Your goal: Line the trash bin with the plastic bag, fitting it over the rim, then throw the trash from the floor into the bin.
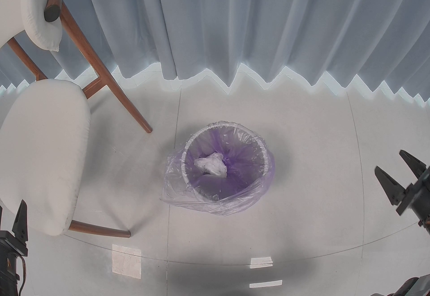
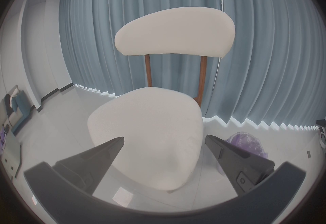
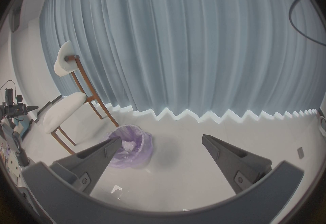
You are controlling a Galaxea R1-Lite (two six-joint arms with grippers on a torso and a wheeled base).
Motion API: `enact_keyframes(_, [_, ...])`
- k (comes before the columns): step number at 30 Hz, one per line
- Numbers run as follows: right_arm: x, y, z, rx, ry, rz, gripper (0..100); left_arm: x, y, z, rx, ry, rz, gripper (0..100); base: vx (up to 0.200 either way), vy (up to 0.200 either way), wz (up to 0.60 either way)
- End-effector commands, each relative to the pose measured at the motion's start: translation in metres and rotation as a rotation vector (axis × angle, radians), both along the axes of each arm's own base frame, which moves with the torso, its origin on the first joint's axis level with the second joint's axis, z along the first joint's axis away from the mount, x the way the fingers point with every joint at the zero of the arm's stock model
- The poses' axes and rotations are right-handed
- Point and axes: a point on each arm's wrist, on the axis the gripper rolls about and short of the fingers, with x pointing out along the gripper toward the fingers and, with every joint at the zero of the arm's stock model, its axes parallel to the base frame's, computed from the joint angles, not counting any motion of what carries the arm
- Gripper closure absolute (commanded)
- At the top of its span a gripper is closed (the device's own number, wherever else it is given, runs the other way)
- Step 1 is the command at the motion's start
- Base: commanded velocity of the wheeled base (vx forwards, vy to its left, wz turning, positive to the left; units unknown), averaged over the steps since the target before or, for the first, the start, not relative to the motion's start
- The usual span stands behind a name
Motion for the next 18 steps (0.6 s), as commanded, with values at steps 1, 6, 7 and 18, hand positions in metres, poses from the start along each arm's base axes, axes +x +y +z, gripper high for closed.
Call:
enact_keyframes(1, [-0.128,-0.034,-0.073,0.043,-0.042,-0.409,0,-0.044,0.001,-0.053,-0.008,0.119,0.142,0,0.000,0.000,0.00])
enact_keyframes(6, [-0.136,-0.034,-0.082,0.137,-0.063,-0.500,0,-0.043,0.000,-0.051,0.024,0.115,0.068,0,0.000,0.000,0.00])
enact_keyframes(7, [-0.137,-0.034,-0.082,0.142,-0.063,-0.492,0,-0.044,-0.001,-0.051,0.053,0.107,0.009,0,0.000,0.000,0.00])
enact_keyframes(18, [-0.136,-0.027,-0.088,0.000,-0.014,-0.226,0,-0.048,-0.007,-0.052,0.243,0.030,-0.330,0,0.000,0.000,0.00])
